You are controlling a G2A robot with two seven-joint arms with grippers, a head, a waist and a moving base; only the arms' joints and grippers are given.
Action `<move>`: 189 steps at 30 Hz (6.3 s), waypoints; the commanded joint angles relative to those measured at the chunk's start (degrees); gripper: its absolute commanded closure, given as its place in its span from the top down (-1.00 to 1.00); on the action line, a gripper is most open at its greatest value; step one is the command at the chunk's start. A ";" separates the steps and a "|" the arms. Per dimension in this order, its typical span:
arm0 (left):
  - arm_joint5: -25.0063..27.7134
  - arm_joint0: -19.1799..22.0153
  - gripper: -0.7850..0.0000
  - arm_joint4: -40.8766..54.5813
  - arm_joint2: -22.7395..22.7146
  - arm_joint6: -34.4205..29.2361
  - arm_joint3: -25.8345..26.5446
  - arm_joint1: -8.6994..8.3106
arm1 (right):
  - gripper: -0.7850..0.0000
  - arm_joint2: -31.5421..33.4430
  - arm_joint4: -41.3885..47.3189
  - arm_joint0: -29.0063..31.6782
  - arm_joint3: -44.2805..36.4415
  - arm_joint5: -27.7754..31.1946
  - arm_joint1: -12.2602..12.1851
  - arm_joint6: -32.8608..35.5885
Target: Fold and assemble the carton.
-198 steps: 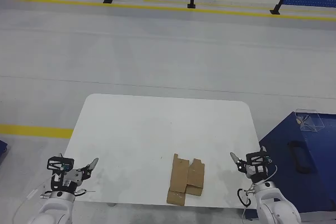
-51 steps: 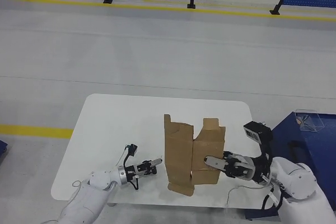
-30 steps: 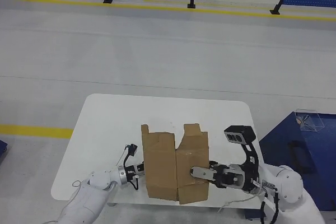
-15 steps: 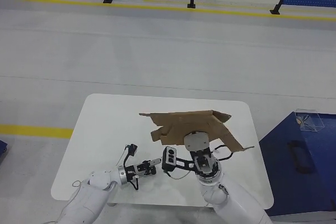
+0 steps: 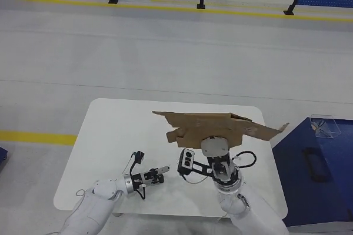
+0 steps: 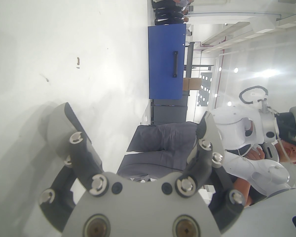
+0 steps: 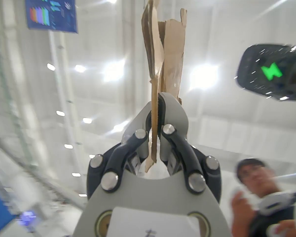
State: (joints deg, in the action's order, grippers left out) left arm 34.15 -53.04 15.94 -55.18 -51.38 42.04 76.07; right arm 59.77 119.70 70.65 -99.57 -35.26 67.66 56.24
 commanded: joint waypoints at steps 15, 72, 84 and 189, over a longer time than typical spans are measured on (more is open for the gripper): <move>0.00 0.00 1.00 0.00 0.00 0.00 0.00 0.00 | -1.00 26.64 -98.71 16.40 -16.79 85.76 -1.86 -2.46; 0.00 0.00 1.00 0.00 0.00 0.00 0.00 0.00 | -1.00 44.60 -241.36 19.10 -35.08 53.83 -7.16 -108.56; 0.00 0.00 1.00 0.00 0.00 0.00 0.00 0.00 | -1.00 37.69 -165.58 28.26 -33.94 93.26 -9.95 -72.15; 6.71 -14.67 1.00 51.18 0.78 -12.04 24.38 4.23 | -1.00 8.33 -117.82 10.23 10.19 93.26 -6.51 -29.68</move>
State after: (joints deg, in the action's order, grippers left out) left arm 40.91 -67.63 66.67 -53.95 -63.38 66.47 80.23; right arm 68.18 1.28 80.81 -89.27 58.00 61.19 26.27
